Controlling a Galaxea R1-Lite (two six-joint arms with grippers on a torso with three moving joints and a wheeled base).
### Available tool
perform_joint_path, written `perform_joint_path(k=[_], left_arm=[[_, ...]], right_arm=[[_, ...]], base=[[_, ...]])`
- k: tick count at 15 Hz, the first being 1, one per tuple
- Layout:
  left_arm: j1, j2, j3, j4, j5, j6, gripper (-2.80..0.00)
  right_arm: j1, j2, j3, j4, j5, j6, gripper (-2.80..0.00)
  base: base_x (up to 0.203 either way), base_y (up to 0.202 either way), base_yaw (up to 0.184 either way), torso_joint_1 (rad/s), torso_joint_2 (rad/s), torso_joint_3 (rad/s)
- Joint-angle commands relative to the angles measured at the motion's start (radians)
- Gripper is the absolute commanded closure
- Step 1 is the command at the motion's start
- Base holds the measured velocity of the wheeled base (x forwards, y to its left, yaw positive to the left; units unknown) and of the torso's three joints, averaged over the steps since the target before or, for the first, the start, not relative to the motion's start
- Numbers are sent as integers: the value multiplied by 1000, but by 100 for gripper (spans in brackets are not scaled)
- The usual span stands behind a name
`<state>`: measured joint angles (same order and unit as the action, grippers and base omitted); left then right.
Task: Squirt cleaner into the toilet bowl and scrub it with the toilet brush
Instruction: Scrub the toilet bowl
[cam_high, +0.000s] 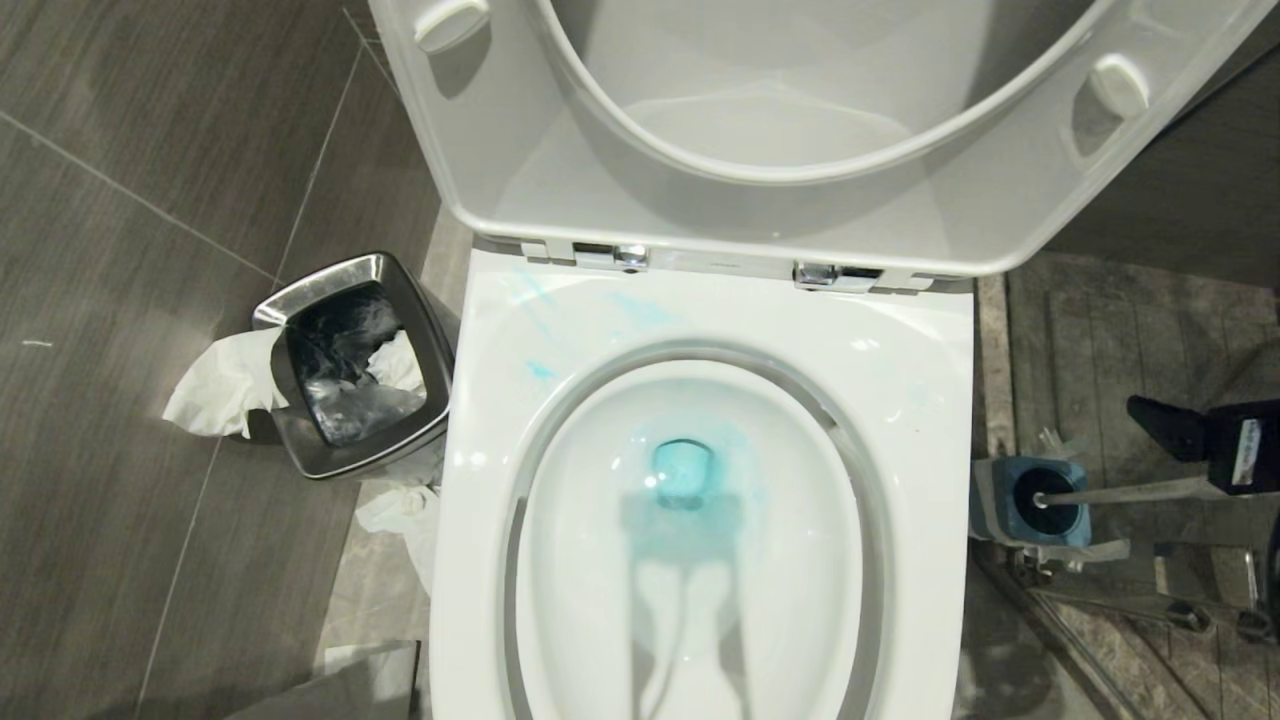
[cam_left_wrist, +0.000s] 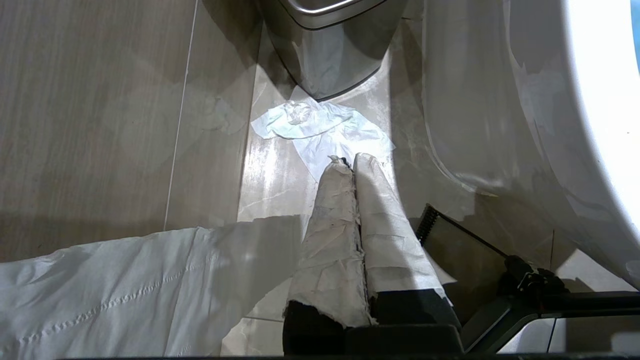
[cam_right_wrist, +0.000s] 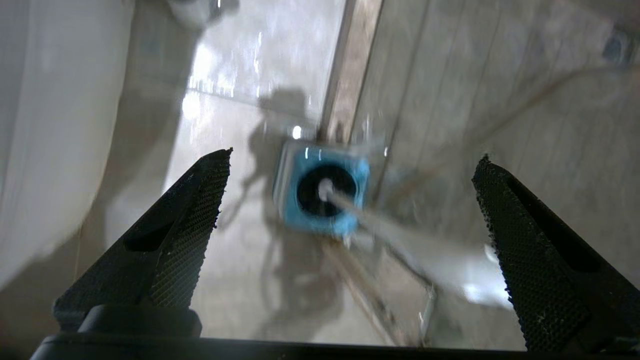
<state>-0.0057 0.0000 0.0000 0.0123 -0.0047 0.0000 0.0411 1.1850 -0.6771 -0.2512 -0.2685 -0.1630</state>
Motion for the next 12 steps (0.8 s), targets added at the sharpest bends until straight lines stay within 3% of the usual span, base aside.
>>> perform_joint_path(k=[1, 5, 7, 9, 12], left_arm=[[0, 2, 0, 0, 0, 0, 0], [0, 2, 0, 0, 0, 0, 0], [0, 2, 0, 0, 0, 0, 0], [0, 2, 0, 0, 0, 0, 0], [0, 2, 0, 0, 0, 0, 0]], right_arm=[[-1, -70, -23, 86, 51, 0, -280], [-2, -67, -46, 92, 117, -6, -280], [-32, -78, -48, 100, 200, -6, -280], [-88, -112, -48, 187, 334, -2, -280], [-229, -197, -63, 364, 603, 0, -280]], base=[[0, 0, 0, 0, 0, 0], [0, 0, 0, 0, 0, 0], [0, 0, 0, 0, 0, 0], [0, 0, 0, 0, 0, 0], [0, 0, 0, 0, 0, 0]])
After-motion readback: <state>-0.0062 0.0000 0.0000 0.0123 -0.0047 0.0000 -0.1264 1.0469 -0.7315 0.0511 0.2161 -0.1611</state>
